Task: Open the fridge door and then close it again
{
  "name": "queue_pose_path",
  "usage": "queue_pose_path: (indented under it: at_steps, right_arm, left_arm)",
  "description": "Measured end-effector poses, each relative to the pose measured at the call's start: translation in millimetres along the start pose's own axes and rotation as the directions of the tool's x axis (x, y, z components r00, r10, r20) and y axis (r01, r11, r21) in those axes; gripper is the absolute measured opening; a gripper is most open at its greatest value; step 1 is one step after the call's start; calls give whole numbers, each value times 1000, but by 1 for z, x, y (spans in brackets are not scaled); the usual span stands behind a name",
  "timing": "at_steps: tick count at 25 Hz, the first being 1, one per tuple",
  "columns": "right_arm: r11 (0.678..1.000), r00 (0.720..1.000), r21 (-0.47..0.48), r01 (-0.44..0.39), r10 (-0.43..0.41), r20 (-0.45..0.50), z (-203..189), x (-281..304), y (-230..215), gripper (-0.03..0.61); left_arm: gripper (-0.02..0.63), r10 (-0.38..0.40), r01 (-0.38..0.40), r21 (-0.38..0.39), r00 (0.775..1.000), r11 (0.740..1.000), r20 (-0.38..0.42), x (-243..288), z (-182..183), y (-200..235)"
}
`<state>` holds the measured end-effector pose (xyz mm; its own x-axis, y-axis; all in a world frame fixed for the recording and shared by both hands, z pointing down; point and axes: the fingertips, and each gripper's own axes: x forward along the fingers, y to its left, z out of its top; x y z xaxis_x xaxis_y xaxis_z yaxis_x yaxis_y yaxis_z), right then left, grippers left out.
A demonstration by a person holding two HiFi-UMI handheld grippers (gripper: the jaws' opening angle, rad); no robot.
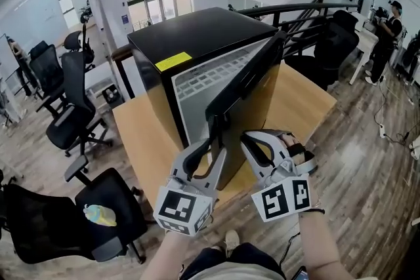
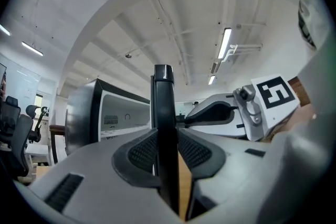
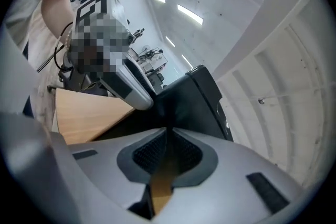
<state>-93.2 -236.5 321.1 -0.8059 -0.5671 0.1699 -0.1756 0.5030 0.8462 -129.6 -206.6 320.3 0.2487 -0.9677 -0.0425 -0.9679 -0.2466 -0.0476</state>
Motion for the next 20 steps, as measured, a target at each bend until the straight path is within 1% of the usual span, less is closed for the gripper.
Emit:
queue_pose_path:
  at_steps: [4, 6, 9, 11, 13, 16, 20]
  right_arm:
    - [994, 998, 99, 53, -49, -46, -5, -18, 11, -2]
    - [983, 996, 169, 67, -57, -67, -8, -26, 16, -2]
    - [951, 991, 289, 112, -88, -98, -18, -42, 20, -2]
    - [926, 985, 343, 157, -119, -128, -28, -54, 19, -2]
    - [908, 976, 372, 192, -139, -165, -38, -66, 19, -2]
    - [892, 966, 393, 224, -152, -207, -49, -78, 22, -2]
    - [869, 961, 431, 243, -157, -226, -59, -94, 27, -2]
  left_arm:
    - [109, -71, 71, -19, 997, 997, 5, -3, -1, -20]
    - [104, -118, 118, -28, 993, 993, 10, -3, -1, -32]
    - [94, -189, 190, -30, 982, 981, 17, -3, 0, -52]
    - [86, -231, 231, -25, 973, 973, 17, -2, 1, -66]
    - [77, -267, 267, -24, 964, 963, 17, 0, 2, -77]
    - [64, -306, 306, -32, 952, 952, 11, 3, 3, -88]
    - [55, -358, 359, -48, 933, 932, 14, 6, 3, -109]
